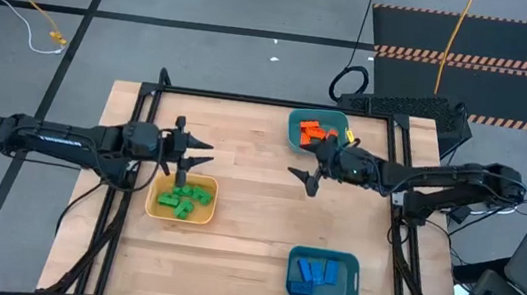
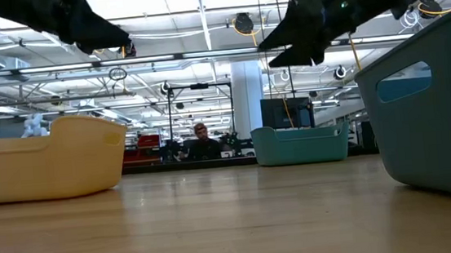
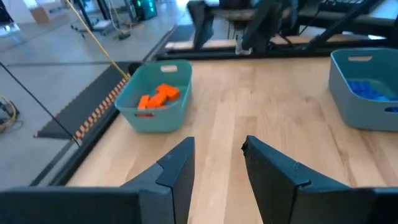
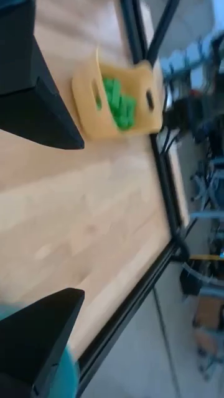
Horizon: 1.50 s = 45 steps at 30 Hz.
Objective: Sort & place blocks by color
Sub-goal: Return to Home Position
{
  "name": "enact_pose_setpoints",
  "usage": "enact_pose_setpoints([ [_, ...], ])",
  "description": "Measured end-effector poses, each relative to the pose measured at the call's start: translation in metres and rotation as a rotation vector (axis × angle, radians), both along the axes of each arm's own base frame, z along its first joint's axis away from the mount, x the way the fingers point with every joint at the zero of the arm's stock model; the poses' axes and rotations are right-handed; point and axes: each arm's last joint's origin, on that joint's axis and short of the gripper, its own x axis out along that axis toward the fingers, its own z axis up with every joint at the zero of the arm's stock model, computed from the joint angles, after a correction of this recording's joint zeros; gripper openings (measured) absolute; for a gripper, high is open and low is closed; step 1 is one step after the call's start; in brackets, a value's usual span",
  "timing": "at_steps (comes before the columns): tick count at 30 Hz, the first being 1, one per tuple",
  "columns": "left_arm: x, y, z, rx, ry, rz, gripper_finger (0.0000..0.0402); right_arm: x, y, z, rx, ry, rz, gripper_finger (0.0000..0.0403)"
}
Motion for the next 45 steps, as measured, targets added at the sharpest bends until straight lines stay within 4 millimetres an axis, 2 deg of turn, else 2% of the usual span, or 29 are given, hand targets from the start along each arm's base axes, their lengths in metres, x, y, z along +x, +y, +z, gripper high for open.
enact_pose_setpoints([
  [5,0.000,0.000,-0.006,-0.045,0.013,0.015,0.0143,-0.006,0.015,0.003,-0.025,-0.034,0.040,0.0375],
  [10,0.000,0.000,-0.006,-0.121,-0.005,0.035,0.0143,-0.029,0.021,-0.021,-0.015,-0.078,0.003,0.0375],
  [15,0.000,0.000,-0.005,-0.137,-0.012,0.039,0.0143,-0.056,0.026,-0.043,0.022,-0.217,0.001,0.0375],
  [19,0.000,-0.001,-0.005,-0.162,-0.015,0.039,0.0143,-0.071,0.025,-0.048,0.004,-0.338,-0.014,0.0375],
  [32,0.001,-0.005,-0.001,-0.099,-0.052,-0.003,0.0143,-0.079,0.028,-0.049,-0.007,-0.290,0.078,0.0375],
  [39,0.002,-0.005,-0.003,-0.070,-0.054,-0.012,0.0143,-0.080,0.032,-0.045,-0.019,-0.314,0.234,0.0375],
  [45,0.002,-0.008,-0.020,-0.066,-0.147,-0.071,0.0143,-0.089,0.034,-0.046,-0.028,-0.347,0.266,0.0375],
])
